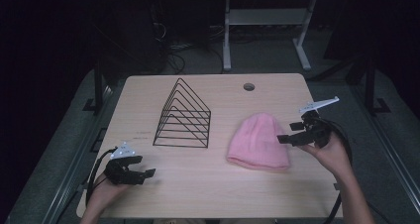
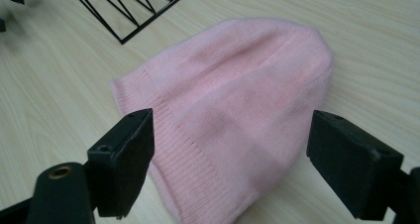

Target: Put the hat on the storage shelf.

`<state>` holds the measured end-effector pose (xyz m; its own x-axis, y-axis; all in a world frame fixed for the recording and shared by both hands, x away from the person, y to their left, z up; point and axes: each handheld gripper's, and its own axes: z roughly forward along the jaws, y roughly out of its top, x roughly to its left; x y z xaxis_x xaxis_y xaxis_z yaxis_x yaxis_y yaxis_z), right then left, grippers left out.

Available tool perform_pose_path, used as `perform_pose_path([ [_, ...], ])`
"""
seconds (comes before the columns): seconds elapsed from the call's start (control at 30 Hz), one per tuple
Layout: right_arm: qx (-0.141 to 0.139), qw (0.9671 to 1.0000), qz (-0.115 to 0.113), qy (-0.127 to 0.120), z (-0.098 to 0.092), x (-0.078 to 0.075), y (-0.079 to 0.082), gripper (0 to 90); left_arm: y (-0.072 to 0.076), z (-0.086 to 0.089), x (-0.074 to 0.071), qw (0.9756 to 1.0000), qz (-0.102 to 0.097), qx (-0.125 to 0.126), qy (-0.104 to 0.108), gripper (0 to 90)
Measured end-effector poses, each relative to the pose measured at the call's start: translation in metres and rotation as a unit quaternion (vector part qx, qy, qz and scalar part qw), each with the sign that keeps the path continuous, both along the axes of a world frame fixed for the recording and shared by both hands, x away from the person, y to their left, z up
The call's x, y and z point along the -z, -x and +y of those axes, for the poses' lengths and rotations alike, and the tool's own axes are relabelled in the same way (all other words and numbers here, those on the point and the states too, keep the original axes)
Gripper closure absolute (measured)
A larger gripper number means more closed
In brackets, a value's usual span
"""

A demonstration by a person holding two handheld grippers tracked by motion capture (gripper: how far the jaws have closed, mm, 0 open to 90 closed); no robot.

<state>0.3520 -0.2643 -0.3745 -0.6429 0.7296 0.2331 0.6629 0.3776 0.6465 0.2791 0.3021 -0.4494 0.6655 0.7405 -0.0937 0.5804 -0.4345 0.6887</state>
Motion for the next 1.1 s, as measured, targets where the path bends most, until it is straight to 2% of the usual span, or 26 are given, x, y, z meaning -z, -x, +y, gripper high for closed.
perform_pose_path([
  [0.13,-0.005,0.9999,0.004,-0.008,0.0,0.001,-0.011,18.3,-0.001,0.001,0.001,1.0,0.001,-0.002,0.0,23.0],
  [0.2,0.001,0.9999,0.016,-0.004,-0.001,0.004,-0.025,19.1,-0.001,0.001,0.001,1.0,0.0,0.0,0.0,23.0],
  [0.3,0.003,0.9998,0.019,-0.006,-0.001,0.005,-0.032,19.4,-0.001,0.001,0.001,1.0,-0.001,-0.002,0.002,23.0],
  [0.37,0.006,0.9997,0.025,-0.001,0.001,0.005,-0.045,19.4,0.0,0.002,0.0,1.0,-0.002,-0.002,0.001,23.0],
  [0.43,0.005,0.9996,0.027,-0.002,0.001,0.005,-0.048,19.4,0.0,0.002,0.001,1.0,-0.001,-0.002,0.001,23.0],
  [0.47,0.004,0.9993,0.037,-0.002,0.003,0.007,-0.057,19.4,0.0,0.002,0.001,1.0,0.0,-0.001,-0.001,23.0],
  [0.57,0.004,0.9992,0.04,0.003,0.005,0.009,-0.064,19.4,0.001,0.001,0.001,1.0,0.001,-0.003,0.002,23.0],
  [0.6,0.003,0.9989,0.047,0.006,0.007,0.013,-0.072,19.6,0.001,0.002,0.001,1.0,-0.002,-0.002,0.0,23.0],
  [0.77,0.009,0.9976,0.066,0.019,0.009,0.021,-0.088,20.4,0.002,0.003,0.0,1.0,-0.002,-0.006,0.002,23.0],
  [0.87,0.015,0.9971,0.071,0.022,0.008,0.027,-0.094,21.8,0.001,0.003,0.0,1.0,-0.002,-0.006,0.003,23.0],
  [1.0,0.027,0.9951,0.092,0.027,0.007,0.039,-0.104,23.8,0.002,0.004,0.001,1.0,0.0,-0.003,-0.002,23.0],
  [1.1,0.027,0.9948,0.093,0.03,0.009,0.044,-0.107,25.8,0.002,0.005,0.001,1.0,0.0,-0.006,0.002,23.0],
])
